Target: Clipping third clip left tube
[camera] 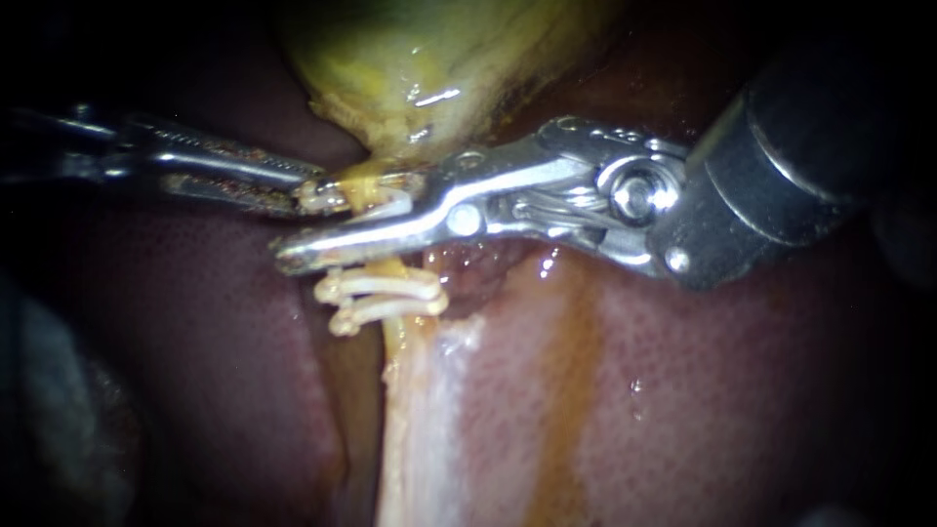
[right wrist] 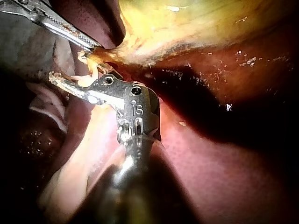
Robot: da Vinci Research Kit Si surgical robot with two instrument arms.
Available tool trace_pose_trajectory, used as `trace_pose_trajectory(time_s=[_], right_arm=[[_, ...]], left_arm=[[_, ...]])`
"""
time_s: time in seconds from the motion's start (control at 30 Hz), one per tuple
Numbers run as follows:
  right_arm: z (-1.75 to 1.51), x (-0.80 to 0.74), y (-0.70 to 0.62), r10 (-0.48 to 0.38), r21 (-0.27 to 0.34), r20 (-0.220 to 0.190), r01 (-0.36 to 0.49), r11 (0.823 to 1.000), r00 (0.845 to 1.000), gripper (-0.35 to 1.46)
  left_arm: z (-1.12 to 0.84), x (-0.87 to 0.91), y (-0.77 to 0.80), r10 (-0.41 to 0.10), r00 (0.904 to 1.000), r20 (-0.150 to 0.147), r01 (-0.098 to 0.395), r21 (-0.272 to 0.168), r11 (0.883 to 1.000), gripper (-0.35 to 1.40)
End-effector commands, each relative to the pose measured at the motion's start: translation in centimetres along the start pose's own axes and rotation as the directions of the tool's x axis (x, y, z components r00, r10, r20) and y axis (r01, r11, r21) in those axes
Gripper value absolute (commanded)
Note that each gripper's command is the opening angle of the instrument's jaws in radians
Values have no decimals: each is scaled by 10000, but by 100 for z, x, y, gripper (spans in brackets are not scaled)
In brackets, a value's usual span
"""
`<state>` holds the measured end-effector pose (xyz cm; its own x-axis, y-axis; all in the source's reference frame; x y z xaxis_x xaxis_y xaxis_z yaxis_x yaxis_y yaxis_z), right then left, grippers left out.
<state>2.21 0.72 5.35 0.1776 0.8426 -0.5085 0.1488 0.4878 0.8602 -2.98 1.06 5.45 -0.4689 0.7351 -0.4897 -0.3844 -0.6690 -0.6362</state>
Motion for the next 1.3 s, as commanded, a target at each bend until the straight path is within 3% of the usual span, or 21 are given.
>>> trace_pose_trajectory(time_s=[0.03,0.37,0.57,0.7,0.83,0.97,1.3], right_arm=[[-1,-1,0,-1,0,8,1,10000,10000,39],[-5,-2,1,176,37,35,-176,9998,9998,21],[-9,-3,1,293,-208,-107,-295,9993,9995,-9],[-13,-4,2,1000,-252,-137,-1003,9946,9949,-35],[-17,-5,2,1585,-337,-208,-1591,9867,9871,-35],[-17,-5,1,1587,-479,-19,-1586,9862,9873,-35],[-17,-6,1,1638,-480,-17,-1637,9853,9865,-35]], left_arm=[[0,0,0,2,10000,1,-2,-3,10000,-35],[1,-1,0,4,10000,-1,-4,3,10000,-35],[1,-1,0,4,10000,-1,-4,5,10000,-35],[1,-1,0,5,10000,-2,-5,7,10000,-35],[2,-1,-1,10,10000,-3,-10,8,10000,-35],[3,-2,-1,12,10000,-4,-12,12,10000,-35],[4,-2,-1,11,10000,-7,-11,23,10000,-35]])
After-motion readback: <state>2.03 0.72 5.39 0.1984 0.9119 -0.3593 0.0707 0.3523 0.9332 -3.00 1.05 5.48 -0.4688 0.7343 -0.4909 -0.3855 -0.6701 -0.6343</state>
